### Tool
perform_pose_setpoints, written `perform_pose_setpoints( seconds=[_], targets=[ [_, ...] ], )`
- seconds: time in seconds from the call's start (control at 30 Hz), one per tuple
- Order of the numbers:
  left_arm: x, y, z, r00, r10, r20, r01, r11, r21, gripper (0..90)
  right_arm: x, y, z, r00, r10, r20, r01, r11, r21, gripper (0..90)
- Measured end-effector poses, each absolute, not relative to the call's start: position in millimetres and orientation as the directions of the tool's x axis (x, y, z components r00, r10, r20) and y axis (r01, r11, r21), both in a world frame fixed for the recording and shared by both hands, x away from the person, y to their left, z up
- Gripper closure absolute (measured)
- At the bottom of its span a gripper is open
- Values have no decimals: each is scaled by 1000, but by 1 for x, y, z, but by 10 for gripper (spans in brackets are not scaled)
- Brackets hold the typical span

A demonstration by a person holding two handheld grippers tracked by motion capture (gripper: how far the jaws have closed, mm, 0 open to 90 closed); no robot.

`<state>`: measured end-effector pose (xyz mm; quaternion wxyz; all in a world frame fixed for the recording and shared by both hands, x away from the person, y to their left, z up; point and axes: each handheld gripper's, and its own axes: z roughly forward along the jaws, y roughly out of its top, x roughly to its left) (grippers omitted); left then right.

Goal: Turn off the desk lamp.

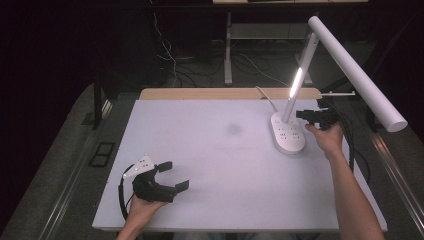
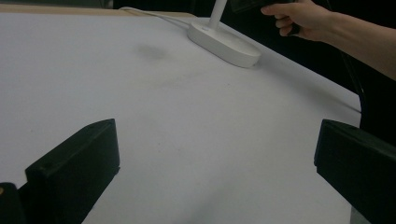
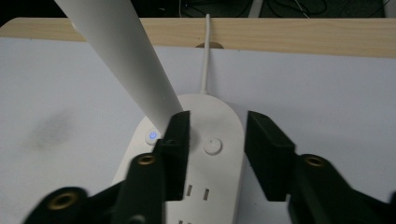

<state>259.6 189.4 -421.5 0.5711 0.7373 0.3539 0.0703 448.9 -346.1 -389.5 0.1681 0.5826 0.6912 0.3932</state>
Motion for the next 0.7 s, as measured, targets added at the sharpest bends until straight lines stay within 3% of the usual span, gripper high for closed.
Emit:
perform_pose_setpoints(
  seconds=[0.13,0.17,0.2,0.23,0.4,0.7],
  targets=[
    [260,189,-422,739,602,-303,442,-93,892,0,441,-349,-379,-267,933,241,665,-3,747,363],
    [260,189,-422,740,601,-303,442,-94,892,0,441,-349,-379,-267,933,241,665,-3,747,363],
    [260,189,-422,740,601,-304,442,-93,892,0,437,-349,-375,-263,937,232,666,2,746,234],
    [260,189,-421,741,600,-303,442,-94,892,0,437,-349,-375,-263,937,232,666,2,746,234],
    [259,189,-421,742,597,-305,439,-89,894,0,424,-349,-369,-271,934,234,663,5,748,6],
    [259,189,-421,743,591,-313,441,-81,894,0,400,-344,-360,-298,921,250,645,1,764,5]
  ],
)
